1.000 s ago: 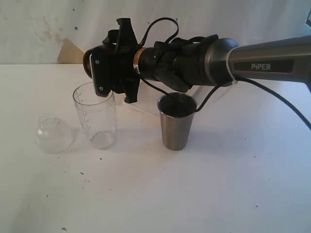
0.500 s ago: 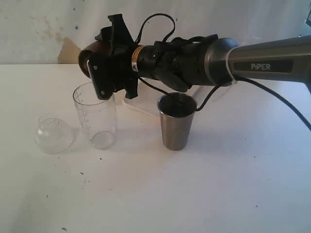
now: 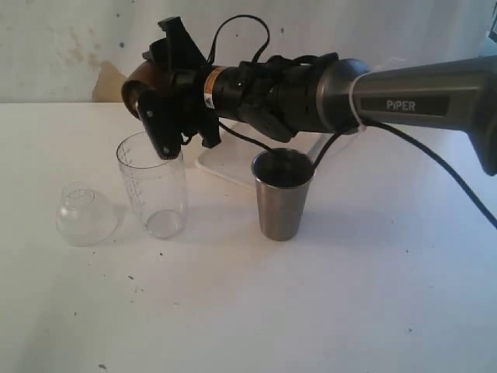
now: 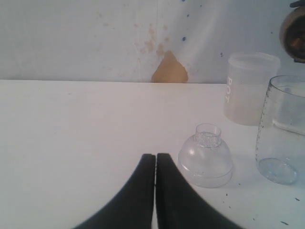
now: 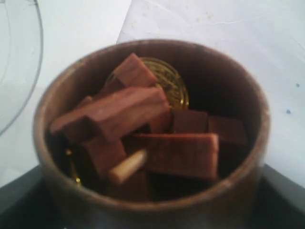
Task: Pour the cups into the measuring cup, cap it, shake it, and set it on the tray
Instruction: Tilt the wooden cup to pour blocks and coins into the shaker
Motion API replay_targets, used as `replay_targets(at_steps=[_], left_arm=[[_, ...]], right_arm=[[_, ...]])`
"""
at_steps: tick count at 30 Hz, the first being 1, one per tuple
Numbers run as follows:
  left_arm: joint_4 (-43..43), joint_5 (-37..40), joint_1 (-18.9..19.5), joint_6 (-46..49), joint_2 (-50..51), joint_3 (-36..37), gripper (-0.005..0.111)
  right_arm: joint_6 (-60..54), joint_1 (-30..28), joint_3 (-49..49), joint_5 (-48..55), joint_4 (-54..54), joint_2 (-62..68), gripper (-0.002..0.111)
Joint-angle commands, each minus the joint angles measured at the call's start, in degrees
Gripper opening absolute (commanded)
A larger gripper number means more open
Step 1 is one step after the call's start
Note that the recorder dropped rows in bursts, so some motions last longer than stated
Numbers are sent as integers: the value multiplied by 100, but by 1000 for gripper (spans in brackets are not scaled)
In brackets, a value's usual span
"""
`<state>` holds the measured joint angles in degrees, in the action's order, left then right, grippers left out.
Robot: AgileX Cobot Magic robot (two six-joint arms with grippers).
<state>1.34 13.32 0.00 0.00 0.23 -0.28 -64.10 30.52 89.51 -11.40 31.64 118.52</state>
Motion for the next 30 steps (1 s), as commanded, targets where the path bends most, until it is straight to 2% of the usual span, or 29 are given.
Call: replay_targets(at_steps=[1,12,16,30], left_arm=[[73,-2,0,0,-23,28,1],[73,-2,0,0,-23,28,1],[73,-2,0,0,-23,28,1],[73,-2,0,0,-23,28,1]], right_arm=[[-208,-3,38,-91,-51,-38,0],[-837,80,38,-32,-51,-38,0],[-1415,93,38,-32,-51,-38,0],[-1565,106,38,-41,-51,-38,0]])
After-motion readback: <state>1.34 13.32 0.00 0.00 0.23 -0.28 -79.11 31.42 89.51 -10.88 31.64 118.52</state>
